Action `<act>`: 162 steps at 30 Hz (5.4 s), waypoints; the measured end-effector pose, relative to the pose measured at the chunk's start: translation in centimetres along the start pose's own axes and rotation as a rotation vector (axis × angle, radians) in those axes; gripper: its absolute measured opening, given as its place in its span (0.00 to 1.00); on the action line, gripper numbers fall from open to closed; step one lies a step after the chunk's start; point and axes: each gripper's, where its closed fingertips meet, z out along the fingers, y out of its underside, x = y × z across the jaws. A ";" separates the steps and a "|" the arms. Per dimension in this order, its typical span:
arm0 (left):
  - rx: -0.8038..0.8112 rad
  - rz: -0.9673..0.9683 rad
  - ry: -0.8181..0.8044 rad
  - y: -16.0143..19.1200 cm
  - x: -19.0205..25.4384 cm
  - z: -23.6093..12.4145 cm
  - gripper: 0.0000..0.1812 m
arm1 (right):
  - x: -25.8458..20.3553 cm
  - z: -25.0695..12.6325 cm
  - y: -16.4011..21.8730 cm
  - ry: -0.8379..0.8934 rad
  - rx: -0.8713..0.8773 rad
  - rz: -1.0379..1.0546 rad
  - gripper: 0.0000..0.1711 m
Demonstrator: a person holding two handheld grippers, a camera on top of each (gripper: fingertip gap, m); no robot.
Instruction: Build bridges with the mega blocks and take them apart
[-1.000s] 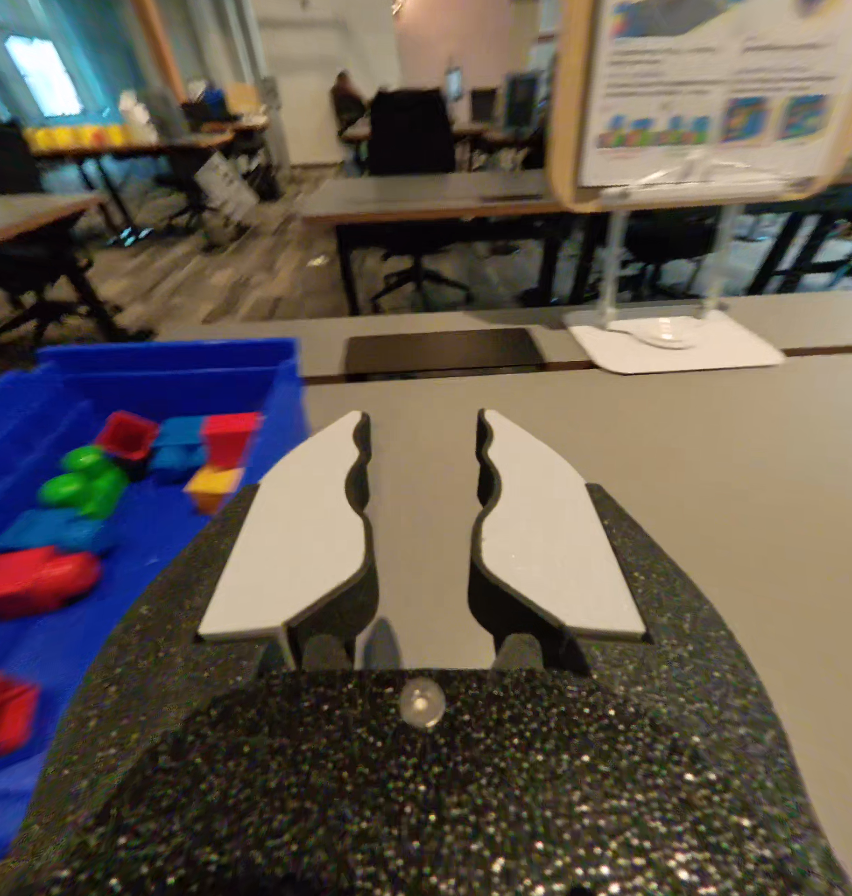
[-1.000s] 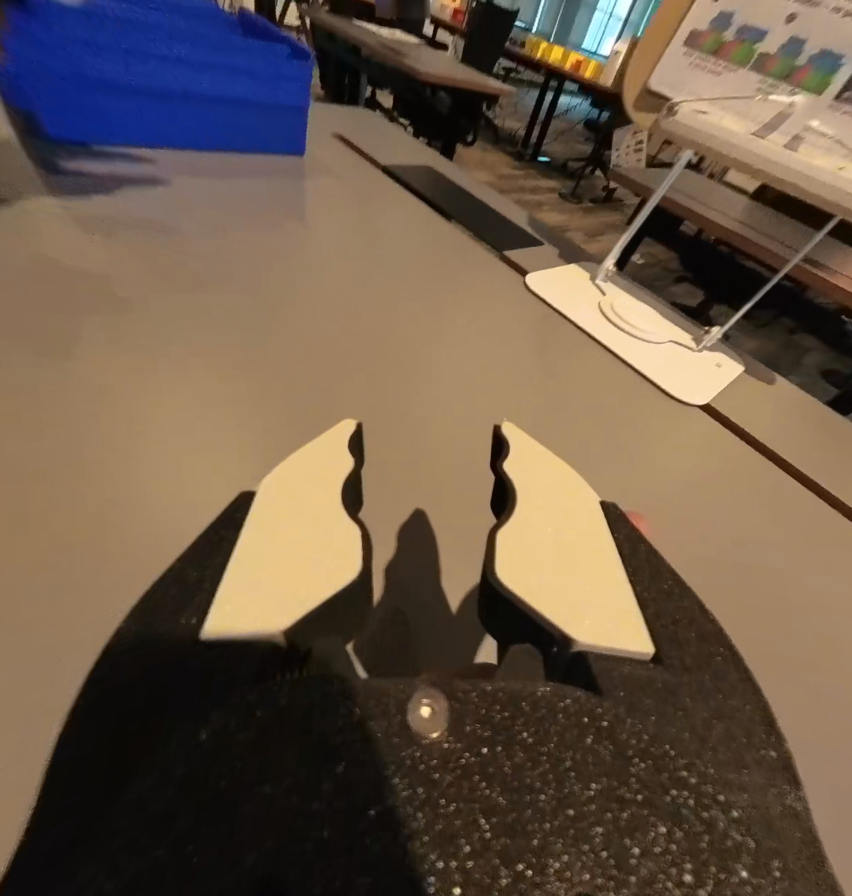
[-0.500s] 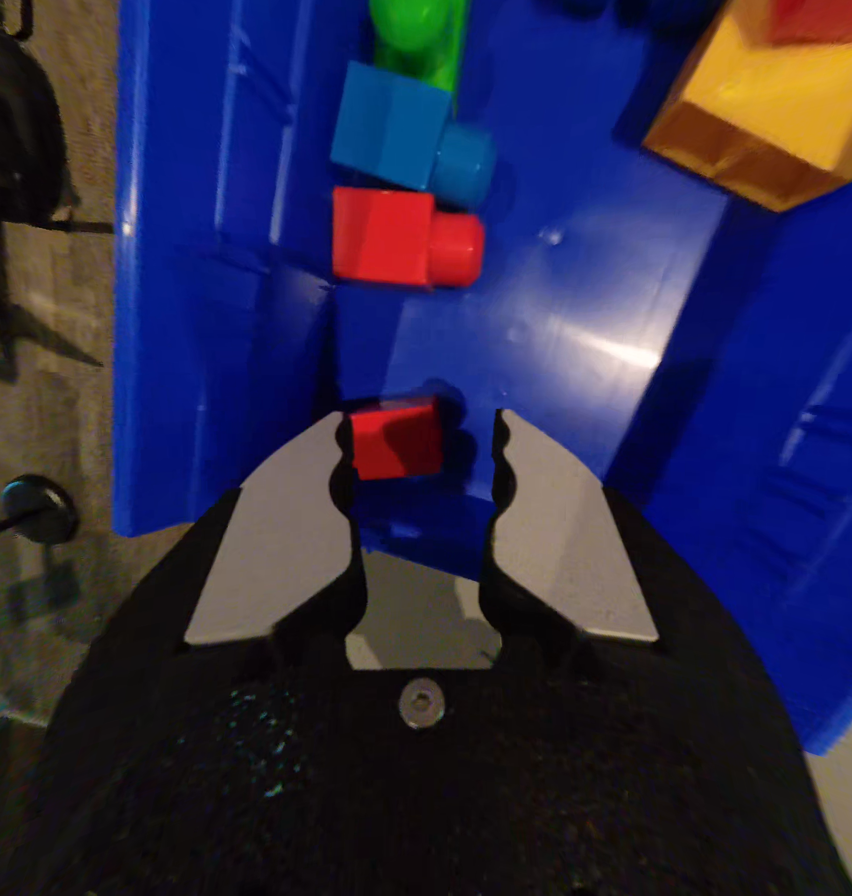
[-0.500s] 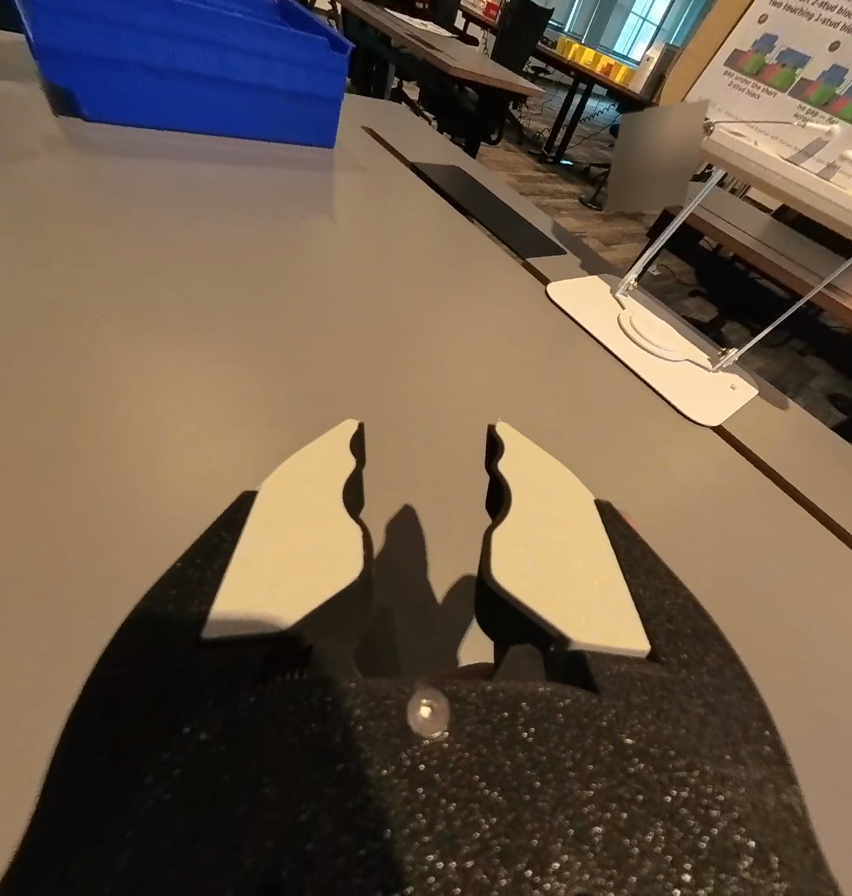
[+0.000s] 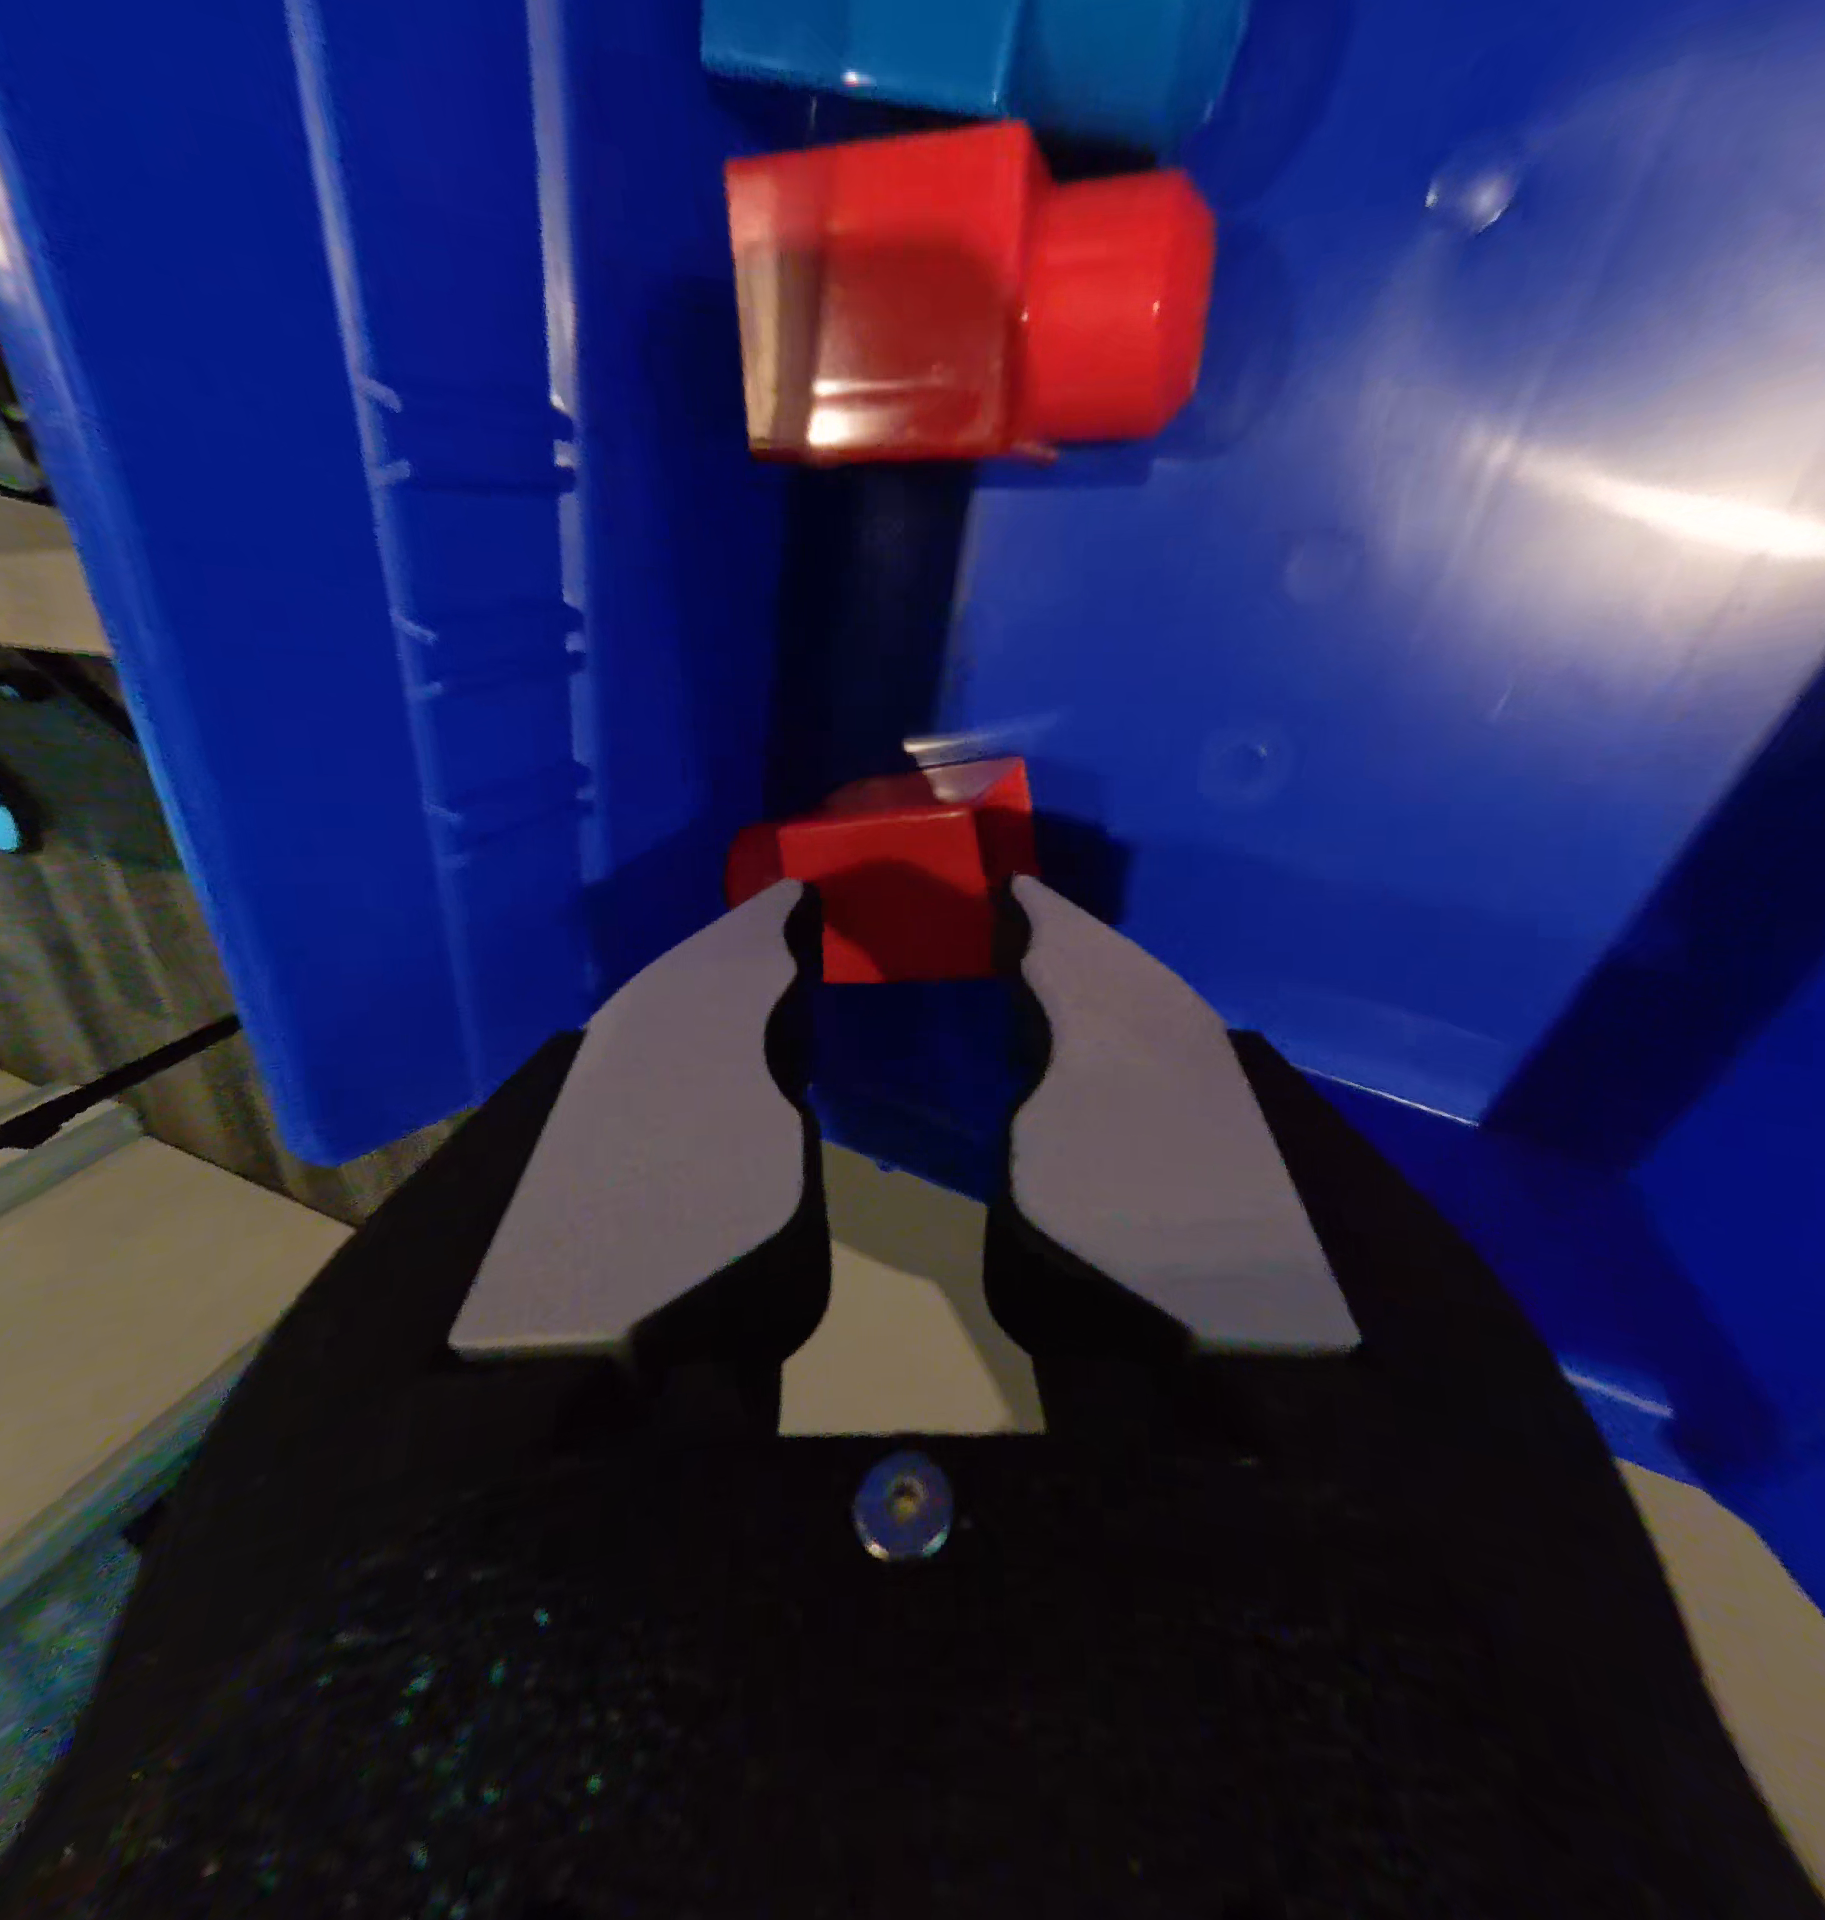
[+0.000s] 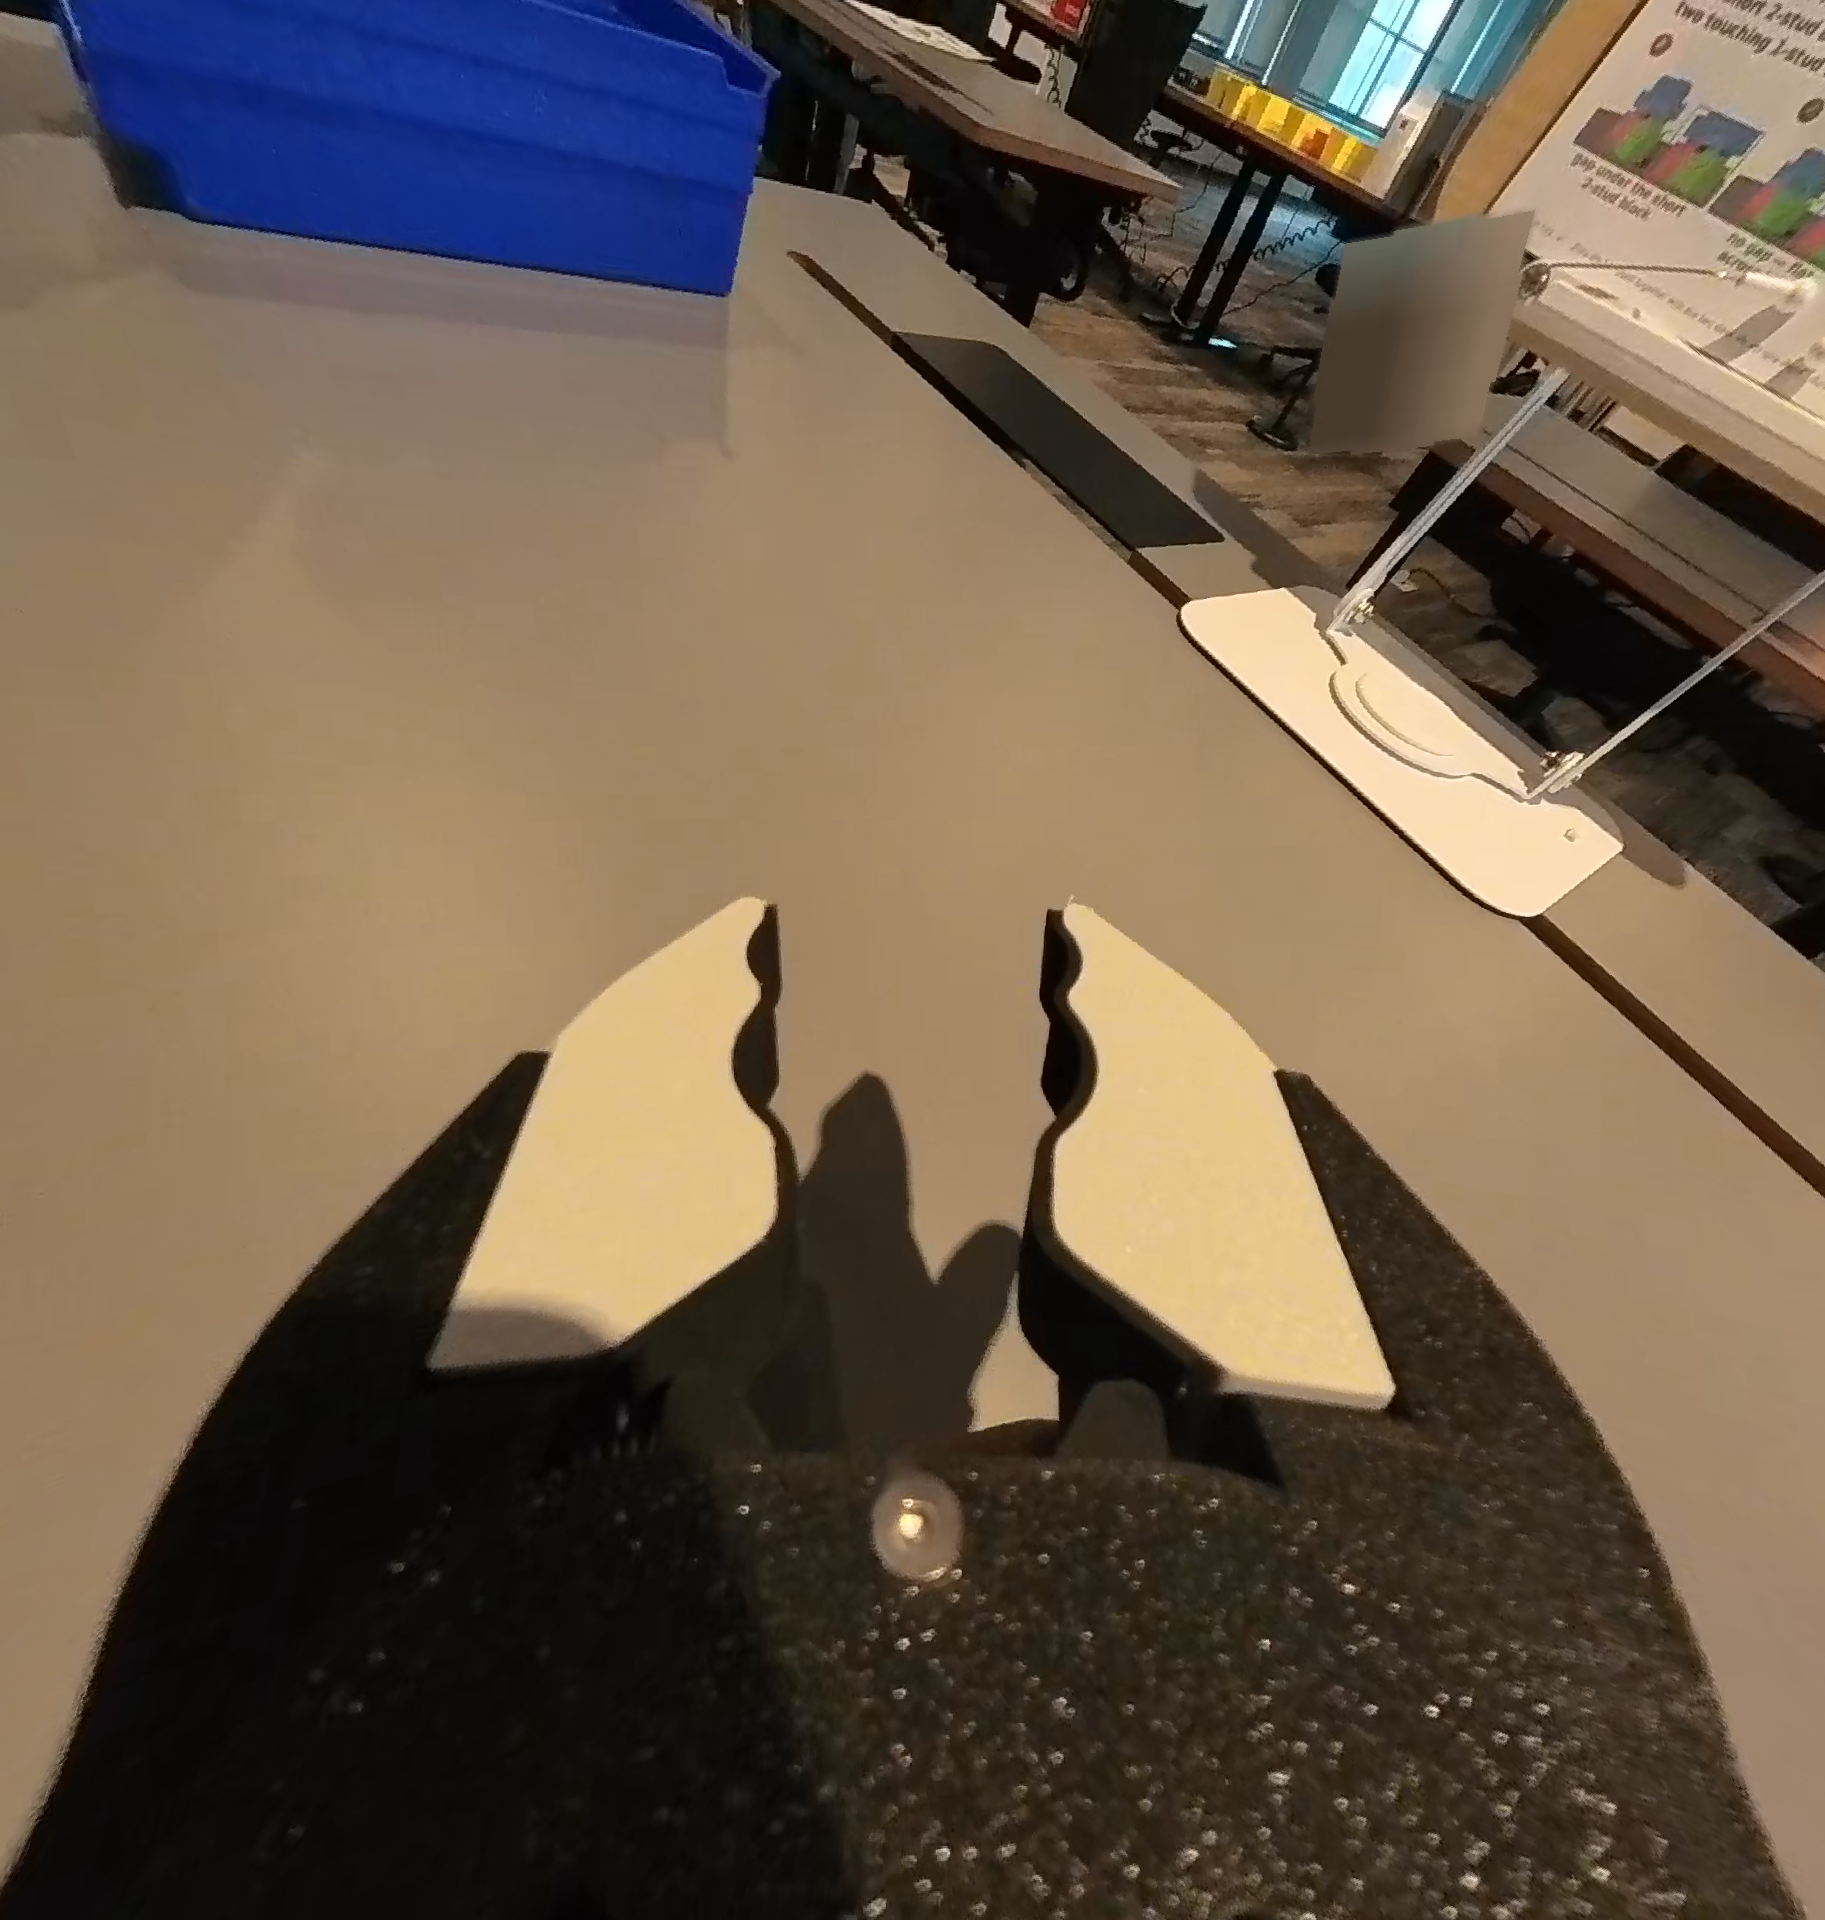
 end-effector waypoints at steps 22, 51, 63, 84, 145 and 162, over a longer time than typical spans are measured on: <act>1.193 0.656 0.129 -4.7 25.5 -29.2 0.00 | 0.3 0.0 -0.2 0.029 0.005 -0.029 0.28; 1.043 0.401 0.711 -0.3 28.5 -25.4 0.23 | 1.9 0.5 3.2 0.066 -0.103 -0.022 0.28; 0.580 -0.102 0.476 -7.6 3.5 -7.9 0.20 | 0.6 1.3 3.4 0.044 -0.127 -0.073 0.28; 0.354 -0.057 0.536 -14.9 3.5 -2.7 0.18 | 1.6 1.7 4.1 -0.002 -0.160 0.077 0.26; 0.364 1.571 0.673 2.7 48.3 -16.7 0.39 | 1.4 1.8 4.4 -0.014 -0.180 0.076 0.22; 0.711 1.276 0.825 -4.5 39.4 -24.5 0.48 | 1.2 1.7 4.3 -0.025 -0.169 0.064 0.22</act>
